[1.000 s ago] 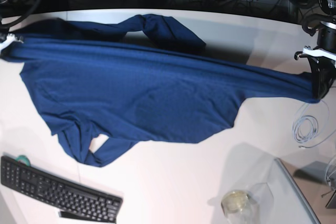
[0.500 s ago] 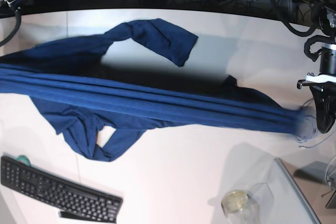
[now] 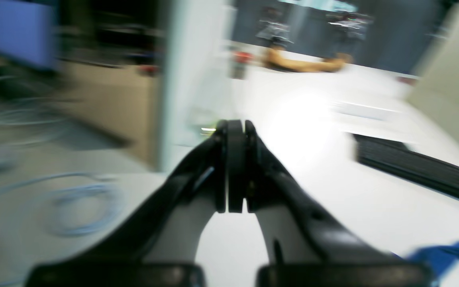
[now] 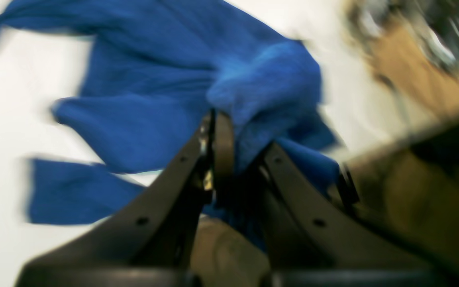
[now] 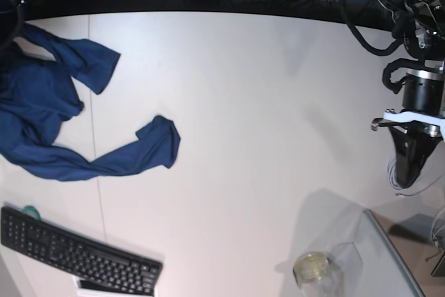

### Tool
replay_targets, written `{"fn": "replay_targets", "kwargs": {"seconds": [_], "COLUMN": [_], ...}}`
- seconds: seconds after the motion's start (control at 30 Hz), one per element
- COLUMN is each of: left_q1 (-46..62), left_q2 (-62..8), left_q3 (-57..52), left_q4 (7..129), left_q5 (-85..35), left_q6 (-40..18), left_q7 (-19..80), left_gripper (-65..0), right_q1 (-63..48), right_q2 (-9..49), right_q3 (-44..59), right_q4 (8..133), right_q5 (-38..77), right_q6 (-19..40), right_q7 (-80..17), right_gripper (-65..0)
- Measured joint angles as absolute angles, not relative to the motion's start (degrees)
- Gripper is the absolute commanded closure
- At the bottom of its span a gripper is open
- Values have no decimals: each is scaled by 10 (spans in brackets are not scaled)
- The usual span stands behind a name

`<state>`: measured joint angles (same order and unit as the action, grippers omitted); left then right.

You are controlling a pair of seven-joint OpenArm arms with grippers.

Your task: Layout the t-shirt on the table in an organized manner, then fold the t-shirt properly

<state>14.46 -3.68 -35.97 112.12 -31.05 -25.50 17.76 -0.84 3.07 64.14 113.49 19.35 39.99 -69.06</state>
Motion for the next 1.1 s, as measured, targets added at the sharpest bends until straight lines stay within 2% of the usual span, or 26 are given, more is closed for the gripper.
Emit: {"fn": "replay_targets", "kwargs": {"seconds": [0.23, 0.37, 0.5, 0.63, 0.8, 0.9, 0.97, 1.03, 1.1], "left_q1": [146, 101, 3, -88, -162, -194, -210, -211, -208], "left_q2": [-42, -46, -38, 8, 89, 86, 79, 77, 76], "left_q3": [-219, -54, 130, 292, 430, 533, 602, 627, 622], "left_q4": [1019, 922, 825, 730, 590, 527, 484, 458, 455], "left_q5": [-307, -305, -310, -314, -313, -318, -320, -355, -396], "left_q6": [-248, -249, -248, -251, -255, -253, -249, -251, -249], "left_q7": [177, 186, 175, 172, 148, 19, -33, -37, -37], "left_gripper": [0, 0, 0, 0, -189, -280, -311, -308, -260], "right_q1": [-10, -10, -11, -33, -58, -69, -75, -73, -68], "right_q2": [14, 19, 17, 15, 15, 17, 18, 21, 36], "right_q3": [628, 628, 633, 635, 637, 636, 638, 637, 636], "right_q4": [1127, 1127, 1127, 1127, 1076, 1034, 1001, 954, 902], "right_q5": [186, 186, 186, 189, 185, 187, 183, 182, 186], "right_q6": [400, 400, 400, 400, 401, 400, 400, 400, 401], "right_q7": [-695, -690, -686, -639, -587, -567, -559, -542, -513], "right_gripper": [-2, -2, -2, -2, -2, -2, -2, -2, -2]}}
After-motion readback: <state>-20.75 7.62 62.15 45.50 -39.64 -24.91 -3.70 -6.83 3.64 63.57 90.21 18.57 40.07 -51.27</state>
